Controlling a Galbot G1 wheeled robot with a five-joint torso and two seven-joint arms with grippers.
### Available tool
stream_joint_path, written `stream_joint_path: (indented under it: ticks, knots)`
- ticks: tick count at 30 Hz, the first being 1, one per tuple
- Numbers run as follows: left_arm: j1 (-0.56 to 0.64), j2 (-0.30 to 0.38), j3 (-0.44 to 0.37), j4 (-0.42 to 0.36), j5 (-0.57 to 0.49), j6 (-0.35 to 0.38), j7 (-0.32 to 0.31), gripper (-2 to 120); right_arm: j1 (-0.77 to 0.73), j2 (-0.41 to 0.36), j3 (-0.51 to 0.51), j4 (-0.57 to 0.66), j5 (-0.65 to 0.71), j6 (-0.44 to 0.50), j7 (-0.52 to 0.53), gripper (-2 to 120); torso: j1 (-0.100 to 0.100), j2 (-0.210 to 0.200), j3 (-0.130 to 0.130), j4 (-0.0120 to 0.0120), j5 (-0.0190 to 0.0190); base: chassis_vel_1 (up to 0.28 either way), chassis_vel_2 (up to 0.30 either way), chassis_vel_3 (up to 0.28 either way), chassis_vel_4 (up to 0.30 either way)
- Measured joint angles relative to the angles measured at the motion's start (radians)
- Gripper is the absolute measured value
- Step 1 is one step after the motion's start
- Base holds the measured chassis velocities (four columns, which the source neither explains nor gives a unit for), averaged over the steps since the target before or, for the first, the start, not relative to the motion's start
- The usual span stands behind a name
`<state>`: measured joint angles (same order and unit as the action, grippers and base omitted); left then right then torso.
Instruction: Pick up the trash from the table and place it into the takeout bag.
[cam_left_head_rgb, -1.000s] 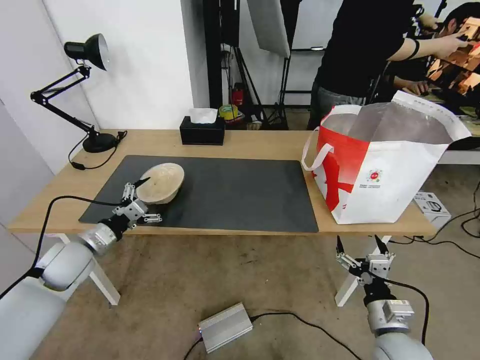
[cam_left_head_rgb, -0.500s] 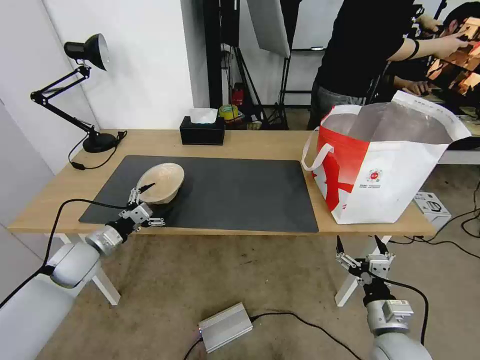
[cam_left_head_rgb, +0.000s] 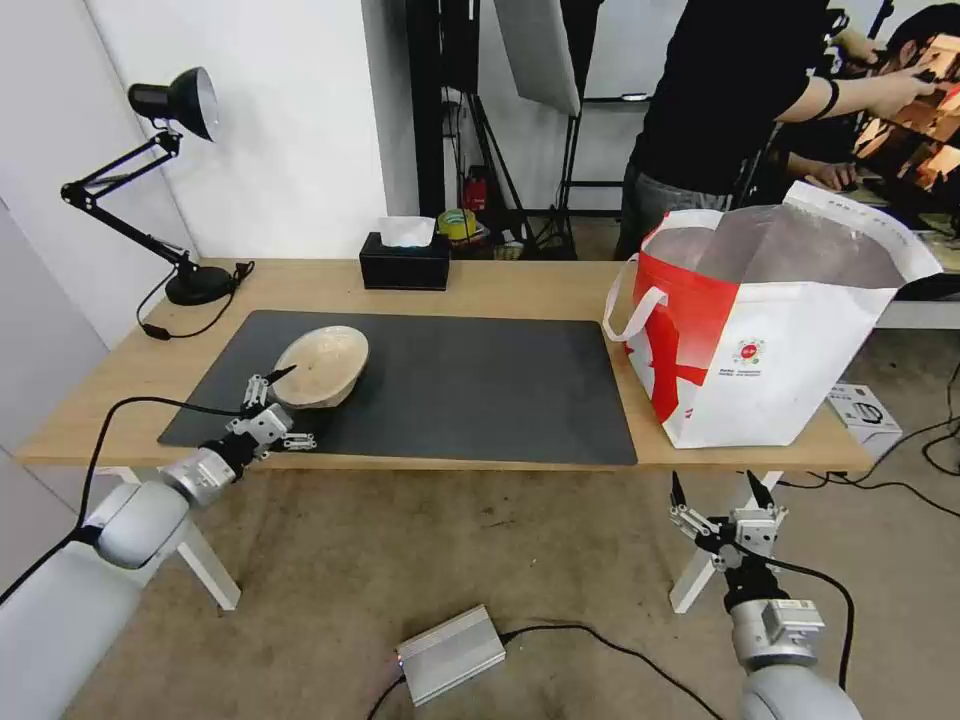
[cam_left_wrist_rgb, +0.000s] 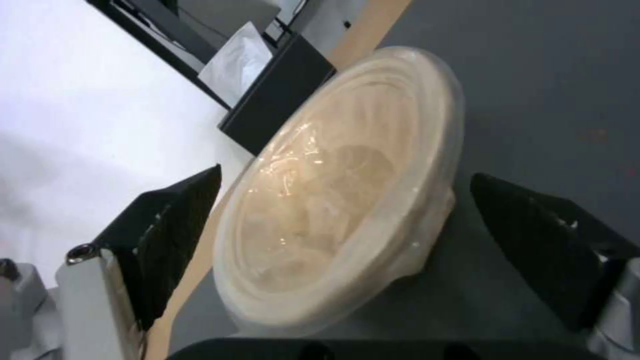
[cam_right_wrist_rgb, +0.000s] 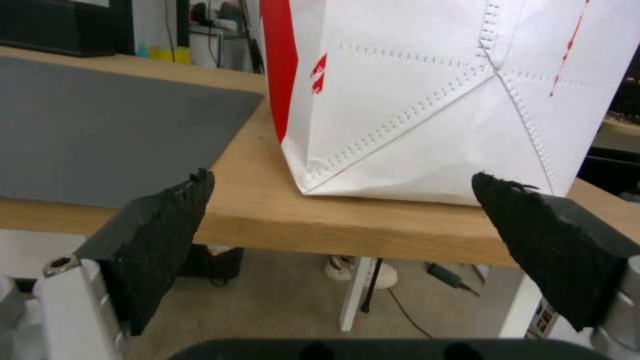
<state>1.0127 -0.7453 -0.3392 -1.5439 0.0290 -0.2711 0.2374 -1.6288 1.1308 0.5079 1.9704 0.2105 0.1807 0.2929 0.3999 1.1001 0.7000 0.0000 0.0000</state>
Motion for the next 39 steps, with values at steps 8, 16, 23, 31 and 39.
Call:
stream_joint_path:
  ticks: [8,16,23,31,39]
  knots:
    - [-0.013,0.003,0.005,0.011,-0.002,0.000,0.000,100,-0.002,0.000,-0.002,0.000,-0.002,0.000,0.000,99,0.000,0.000,0.000,0.0000,-0.0001,0.000,0.000,0.000,0.000]
    - [-0.031,0.005,0.028,0.019,-0.005,0.001,0.000,100,-0.003,0.000,-0.004,0.000,-0.003,0.001,0.000,99,0.000,0.000,0.000,0.0000,0.0000,0.000,0.000,0.000,0.000]
    - [-0.042,0.003,0.043,0.028,-0.006,0.002,0.000,100,-0.002,0.003,-0.005,-0.002,-0.004,0.002,0.000,99,0.000,0.000,0.000,0.0000,-0.0001,0.000,0.000,0.000,0.000]
    - [-0.053,0.003,0.050,0.037,-0.006,0.002,0.000,88,-0.001,0.010,-0.008,-0.008,-0.011,0.008,0.000,99,0.000,0.000,0.000,0.0000,0.0000,0.000,0.000,0.000,0.000]
    - [-0.060,0.002,0.054,0.041,-0.009,0.002,0.000,61,-0.001,0.012,-0.011,-0.011,-0.014,0.010,0.001,99,0.000,0.000,0.000,0.0000,0.0000,0.000,0.000,0.000,0.000]
